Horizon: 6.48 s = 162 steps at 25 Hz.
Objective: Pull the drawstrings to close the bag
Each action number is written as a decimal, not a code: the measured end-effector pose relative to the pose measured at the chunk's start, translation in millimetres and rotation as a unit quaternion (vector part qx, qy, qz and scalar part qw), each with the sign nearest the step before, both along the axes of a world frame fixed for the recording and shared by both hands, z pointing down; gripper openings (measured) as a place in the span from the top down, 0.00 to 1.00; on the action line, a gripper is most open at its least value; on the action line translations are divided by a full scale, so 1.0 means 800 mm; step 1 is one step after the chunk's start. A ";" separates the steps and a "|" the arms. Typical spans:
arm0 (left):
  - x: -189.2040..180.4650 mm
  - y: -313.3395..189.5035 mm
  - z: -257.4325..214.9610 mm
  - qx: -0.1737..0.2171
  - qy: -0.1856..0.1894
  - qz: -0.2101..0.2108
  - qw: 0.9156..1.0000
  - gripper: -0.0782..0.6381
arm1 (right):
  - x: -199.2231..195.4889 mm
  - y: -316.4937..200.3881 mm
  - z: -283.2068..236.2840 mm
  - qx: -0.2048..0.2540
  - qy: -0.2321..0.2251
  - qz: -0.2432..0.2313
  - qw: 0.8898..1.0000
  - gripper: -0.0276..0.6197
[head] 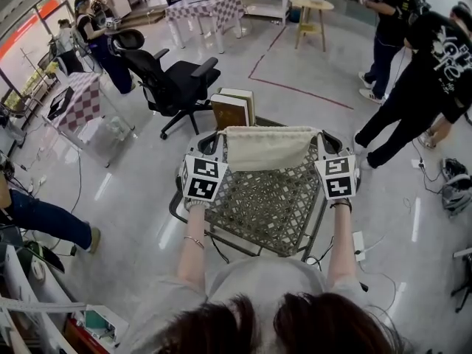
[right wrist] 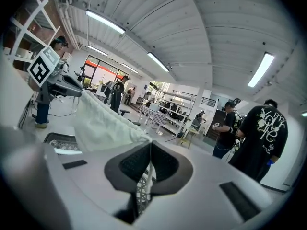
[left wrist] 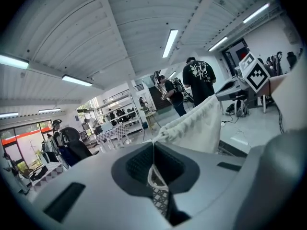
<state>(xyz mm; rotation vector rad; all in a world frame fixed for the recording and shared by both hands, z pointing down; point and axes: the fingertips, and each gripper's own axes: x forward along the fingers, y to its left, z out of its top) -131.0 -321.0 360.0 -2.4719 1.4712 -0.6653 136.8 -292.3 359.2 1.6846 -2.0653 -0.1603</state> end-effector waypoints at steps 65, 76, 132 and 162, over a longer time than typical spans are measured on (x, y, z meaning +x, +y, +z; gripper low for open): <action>-0.027 0.035 -0.010 0.037 0.062 -0.057 0.996 0.85 | 0.049 0.022 -0.002 0.064 -0.086 0.088 0.990 0.92; -0.028 0.038 -0.009 0.040 0.064 -0.068 0.995 0.85 | 0.062 0.023 0.004 0.065 -0.094 0.104 0.988 0.92; -0.053 0.094 0.002 0.043 0.111 -0.127 0.985 0.85 | 0.096 0.025 0.030 0.058 -0.159 0.129 0.977 0.92; -0.060 0.095 -0.005 0.043 0.188 -0.134 0.972 0.85 | 0.124 0.033 0.030 0.073 -0.241 0.180 0.951 0.92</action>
